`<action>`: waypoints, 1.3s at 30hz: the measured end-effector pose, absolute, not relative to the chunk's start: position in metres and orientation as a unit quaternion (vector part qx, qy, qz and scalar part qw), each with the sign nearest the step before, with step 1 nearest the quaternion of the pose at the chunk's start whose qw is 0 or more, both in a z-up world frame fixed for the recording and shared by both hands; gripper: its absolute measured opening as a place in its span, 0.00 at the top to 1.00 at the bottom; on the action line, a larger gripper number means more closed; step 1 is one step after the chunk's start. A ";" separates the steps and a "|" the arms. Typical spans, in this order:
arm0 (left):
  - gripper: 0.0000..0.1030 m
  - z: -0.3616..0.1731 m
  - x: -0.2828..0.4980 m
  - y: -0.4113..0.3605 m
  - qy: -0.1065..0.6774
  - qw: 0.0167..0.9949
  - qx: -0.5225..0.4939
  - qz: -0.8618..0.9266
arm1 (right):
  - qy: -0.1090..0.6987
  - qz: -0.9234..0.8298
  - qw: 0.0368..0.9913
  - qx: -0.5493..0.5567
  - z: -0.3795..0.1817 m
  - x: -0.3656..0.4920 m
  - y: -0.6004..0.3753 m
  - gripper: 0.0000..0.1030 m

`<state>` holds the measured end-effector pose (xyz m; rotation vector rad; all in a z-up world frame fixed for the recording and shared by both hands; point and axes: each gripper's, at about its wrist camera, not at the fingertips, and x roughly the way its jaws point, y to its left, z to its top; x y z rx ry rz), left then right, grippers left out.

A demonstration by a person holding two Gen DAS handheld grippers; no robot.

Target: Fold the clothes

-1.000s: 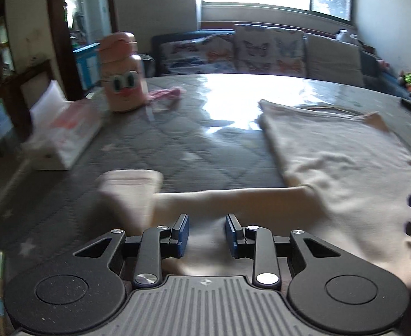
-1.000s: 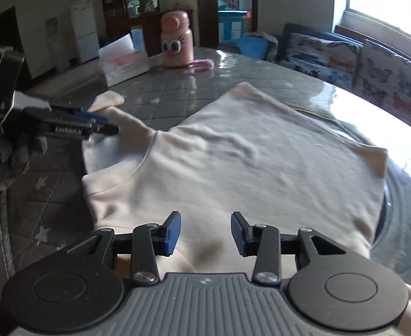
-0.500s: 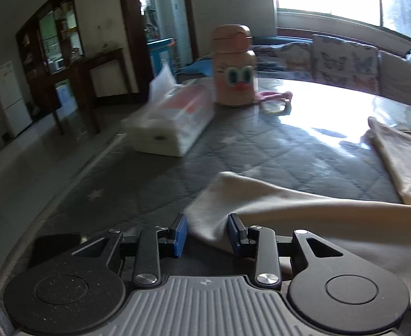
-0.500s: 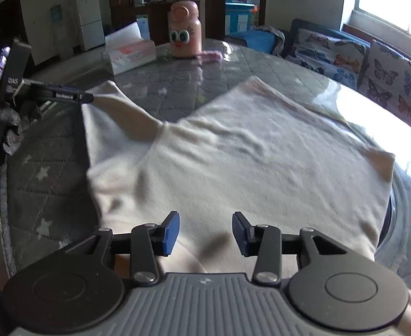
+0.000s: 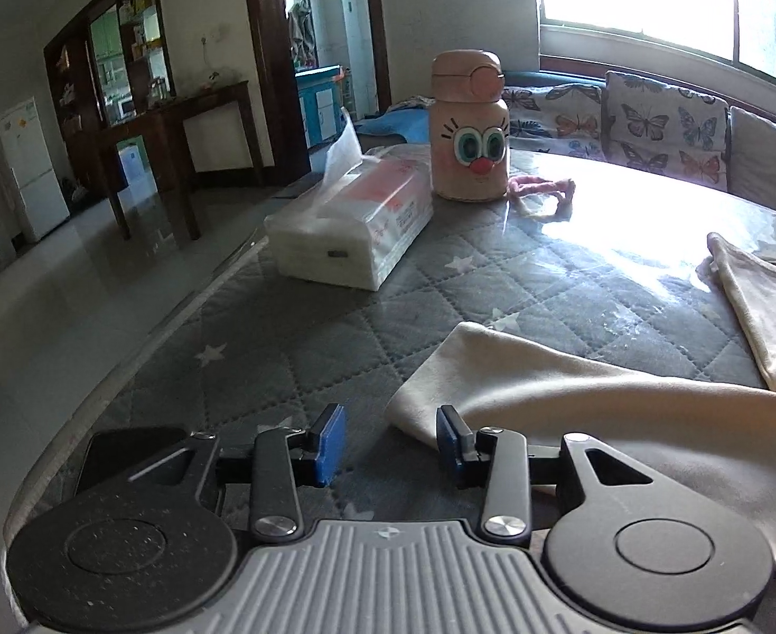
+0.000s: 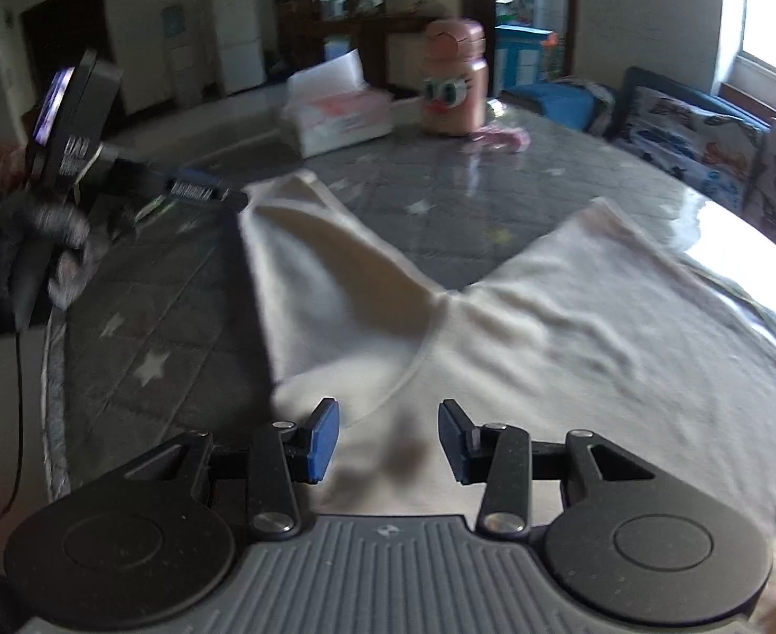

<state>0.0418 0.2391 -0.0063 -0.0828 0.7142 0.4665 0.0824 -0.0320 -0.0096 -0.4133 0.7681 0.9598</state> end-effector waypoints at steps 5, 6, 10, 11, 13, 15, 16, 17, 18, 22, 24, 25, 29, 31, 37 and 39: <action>0.60 -0.004 0.036 0.241 0.346 0.909 -0.065 0.224 | 0.336 0.451 0.800 -0.207 -0.003 0.074 -0.030 0.60; 0.60 -0.005 0.036 0.242 0.346 0.908 -0.069 0.224 | 0.334 0.451 0.802 -0.205 -0.001 0.074 -0.030 0.60; 0.60 -0.006 0.040 0.244 0.347 0.905 -0.089 0.227 | 0.339 0.454 0.796 -0.213 -0.008 0.072 -0.027 0.61; 0.61 -0.006 0.040 0.244 0.347 0.905 -0.092 0.228 | 0.343 0.457 0.792 -0.216 -0.011 0.071 -0.025 0.61; 0.62 -0.006 0.041 0.245 0.347 0.905 -0.102 0.226 | 0.340 0.458 0.793 -0.214 -0.008 0.070 -0.026 0.61; 0.63 -0.006 0.042 0.246 0.346 0.904 -0.112 0.224 | 0.338 0.459 0.796 -0.202 -0.004 0.071 -0.029 0.61; 0.65 -0.006 0.044 0.247 0.347 0.903 -0.117 0.224 | 0.337 0.459 0.798 -0.198 -0.002 0.071 -0.030 0.61; 0.66 -0.007 0.045 0.248 0.348 0.902 -0.122 0.224 | 0.338 0.459 0.798 -0.197 -0.002 0.072 -0.030 0.61; 0.73 -0.008 0.047 0.248 0.348 0.902 -0.125 0.223 | 0.341 0.459 0.796 -0.197 -0.003 0.072 -0.030 0.61; 0.93 -0.007 0.050 0.246 0.344 0.904 -0.130 0.218 | 0.352 0.457 0.795 -0.189 -0.009 0.073 -0.032 0.61; 0.96 -0.004 0.050 0.244 0.336 0.907 -0.129 0.217 | 0.351 0.458 0.795 -0.185 -0.008 0.072 -0.033 0.61; 0.96 0.000 0.050 0.242 0.329 0.910 -0.129 0.216 | 0.351 0.458 0.796 -0.183 -0.007 0.072 -0.033 0.61; 0.96 0.027 0.046 0.227 0.293 0.927 -0.126 0.198 | 0.348 0.458 0.797 -0.182 -0.006 0.073 -0.034 0.61; 0.96 0.047 0.045 0.213 0.270 0.939 -0.118 0.177 | 0.349 0.458 0.797 -0.183 -0.007 0.073 -0.034 0.61; 0.96 0.097 0.040 0.152 0.213 0.970 -0.090 0.078 | 0.340 0.451 0.808 -0.167 0.003 0.073 -0.046 0.61; 0.96 0.109 0.040 0.129 0.199 0.976 -0.080 0.040 | 0.337 0.443 0.815 -0.159 0.009 0.074 -0.055 0.61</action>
